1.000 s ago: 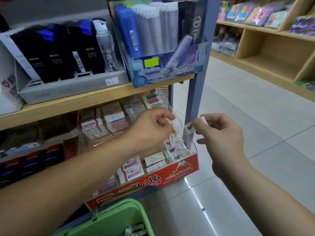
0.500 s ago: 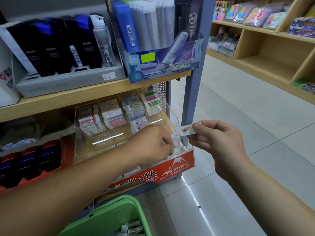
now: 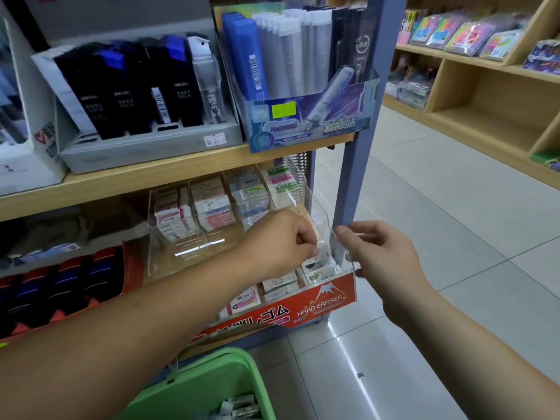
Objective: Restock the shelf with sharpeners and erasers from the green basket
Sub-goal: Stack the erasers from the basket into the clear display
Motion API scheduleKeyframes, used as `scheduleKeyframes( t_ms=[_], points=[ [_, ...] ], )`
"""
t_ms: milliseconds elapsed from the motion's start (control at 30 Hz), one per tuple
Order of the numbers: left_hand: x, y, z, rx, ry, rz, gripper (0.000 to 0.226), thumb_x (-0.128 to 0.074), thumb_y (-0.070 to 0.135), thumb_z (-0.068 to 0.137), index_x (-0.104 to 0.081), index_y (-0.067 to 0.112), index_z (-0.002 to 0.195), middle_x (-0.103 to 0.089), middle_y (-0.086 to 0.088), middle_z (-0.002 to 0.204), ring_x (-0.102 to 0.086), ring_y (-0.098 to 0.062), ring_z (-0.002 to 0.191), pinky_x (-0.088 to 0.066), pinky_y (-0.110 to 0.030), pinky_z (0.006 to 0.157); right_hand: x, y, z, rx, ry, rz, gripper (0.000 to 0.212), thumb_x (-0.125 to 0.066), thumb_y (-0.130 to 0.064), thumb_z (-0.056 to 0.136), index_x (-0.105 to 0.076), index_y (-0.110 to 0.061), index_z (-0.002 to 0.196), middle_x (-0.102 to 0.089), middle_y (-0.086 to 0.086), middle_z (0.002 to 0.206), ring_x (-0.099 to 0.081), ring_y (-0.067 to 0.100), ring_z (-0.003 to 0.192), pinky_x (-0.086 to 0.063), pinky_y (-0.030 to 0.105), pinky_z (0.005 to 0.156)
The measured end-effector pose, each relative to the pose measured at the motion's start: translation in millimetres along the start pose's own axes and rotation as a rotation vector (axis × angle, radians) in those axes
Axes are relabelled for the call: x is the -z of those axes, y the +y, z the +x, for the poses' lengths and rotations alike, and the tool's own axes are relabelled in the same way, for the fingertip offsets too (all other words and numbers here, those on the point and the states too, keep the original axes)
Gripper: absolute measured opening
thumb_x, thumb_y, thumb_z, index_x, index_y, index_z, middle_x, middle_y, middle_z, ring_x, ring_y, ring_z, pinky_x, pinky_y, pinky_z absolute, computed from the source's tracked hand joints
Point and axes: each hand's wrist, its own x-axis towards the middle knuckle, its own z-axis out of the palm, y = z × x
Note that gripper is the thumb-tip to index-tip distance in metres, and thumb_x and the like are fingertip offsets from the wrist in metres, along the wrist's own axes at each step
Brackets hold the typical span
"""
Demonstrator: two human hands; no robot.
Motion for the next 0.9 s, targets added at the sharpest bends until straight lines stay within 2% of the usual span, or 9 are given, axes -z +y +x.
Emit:
scheduleKeyframes(
  t_ms=[233, 367, 433, 567, 633, 700, 733, 800, 900],
  points=[
    [0.1, 15.2, 1.4, -0.074, -0.177, 0.460, 0.017, -0.061, 0.037, 0.097, -0.078, 0.035, 0.099, -0.073, 0.013, 0.098, -0.066, -0.015, 0.089, -0.060, -0.039, 0.077, 7.8, 12.3, 0.3, -0.072, -0.115, -0.021, 0.020, -0.073, -0.032, 0.096, -0.074, -0.012, 0.094, -0.078, -0.001, 0.082, -0.074, 0.003, 0.066, -0.053, 0.017, 0.047],
    [18.6, 14.2, -21.4, -0.077, -0.049, 0.222, 0.022, -0.062, 0.035, 0.100, -0.073, 0.034, 0.119, -0.070, 0.012, 0.109, -0.064, -0.008, 0.096, -0.060, -0.037, 0.085, 9.4, 1.2, -9.1, -0.057, -0.167, -0.140, 0.023, -0.075, -0.036, 0.094, -0.073, -0.013, 0.099, -0.077, -0.003, 0.086, -0.073, -0.001, 0.064, -0.050, 0.014, 0.044],
    [34.8, 6.9, -45.4, -0.068, 0.071, 0.093, 0.024, -0.065, 0.035, 0.099, -0.071, 0.034, 0.123, -0.069, 0.011, 0.098, -0.065, -0.006, 0.087, -0.060, -0.037, 0.080, 11.9, -8.4, -17.9, 0.019, -0.151, -0.297, 0.025, -0.075, -0.041, 0.093, -0.070, -0.019, 0.103, -0.073, -0.009, 0.090, -0.074, 0.006, 0.066, -0.053, 0.018, 0.048],
    [57.4, -21.1, -114.3, -0.033, 0.175, -0.142, 0.007, -0.070, 0.038, 0.096, -0.076, 0.035, 0.098, -0.069, 0.000, 0.072, -0.067, -0.018, 0.066, -0.060, -0.042, 0.065, 11.7, -26.5, -45.7, 0.249, -0.063, -0.658, 0.029, -0.073, -0.056, 0.086, -0.068, -0.032, 0.102, -0.068, -0.014, 0.096, -0.068, 0.010, 0.084, -0.059, 0.036, 0.068],
    [54.4, -38.6, -149.8, -0.029, 0.188, -0.163, 0.014, -0.071, 0.038, 0.095, -0.077, 0.030, 0.085, -0.067, 0.000, 0.066, -0.063, -0.017, 0.060, -0.054, -0.037, 0.058, 6.7, -31.9, -65.1, 0.329, -0.134, -0.700, 0.025, -0.073, -0.056, 0.086, -0.070, -0.032, 0.093, -0.072, -0.016, 0.086, -0.070, 0.007, 0.078, -0.060, 0.034, 0.067],
    [41.6, -56.5, -181.7, 0.010, 0.171, -0.219, 0.022, -0.072, 0.035, 0.094, -0.075, 0.025, 0.075, -0.065, 0.001, 0.061, -0.055, -0.010, 0.053, -0.045, -0.030, 0.054, -4.0, -32.6, -87.7, 0.346, -0.302, -0.666, 0.017, -0.077, -0.046, 0.088, -0.074, -0.029, 0.088, -0.075, -0.014, 0.078, -0.070, 0.002, 0.072, -0.055, 0.022, 0.064],
    [32.7, -66.4, -195.1, 0.034, 0.148, -0.238, 0.023, -0.072, 0.035, 0.094, -0.074, 0.024, 0.074, -0.063, 0.002, 0.059, -0.052, -0.006, 0.053, -0.043, -0.029, 0.053, -12.6, -30.1, -99.9, 0.358, -0.392, -0.678, 0.015, -0.078, -0.042, 0.088, -0.076, -0.028, 0.086, -0.075, -0.014, 0.076, -0.070, 0.002, 0.072, -0.054, 0.021, 0.064],
    [13.7, -86.2, -217.1, 0.090, 0.017, -0.178, 0.021, -0.072, 0.037, 0.094, -0.075, 0.021, 0.081, -0.061, 0.008, 0.060, -0.051, 0.000, 0.053, -0.044, -0.025, 0.054, -35.6, -17.9, -123.3, 0.405, -0.547, -0.777, 0.025, -0.075, -0.052, 0.083, -0.075, -0.027, 0.084, -0.073, -0.011, 0.075, -0.068, 0.007, 0.072, -0.057, 0.034, 0.069],
    [-15.7, -117.7, -246.6, 0.204, -0.359, -0.048, 0.018, -0.069, 0.034, 0.097, -0.078, 0.018, 0.099, -0.070, 0.011, 0.079, -0.062, 0.001, 0.069, -0.052, -0.021, 0.063, -77.4, 23.0, -153.8, 0.528, -0.752, -1.171, 0.036, -0.067, -0.061, 0.084, -0.071, -0.029, 0.099, -0.072, -0.010, 0.097, -0.069, 0.015, 0.096, -0.057, 0.038, 0.079]
  ],
)
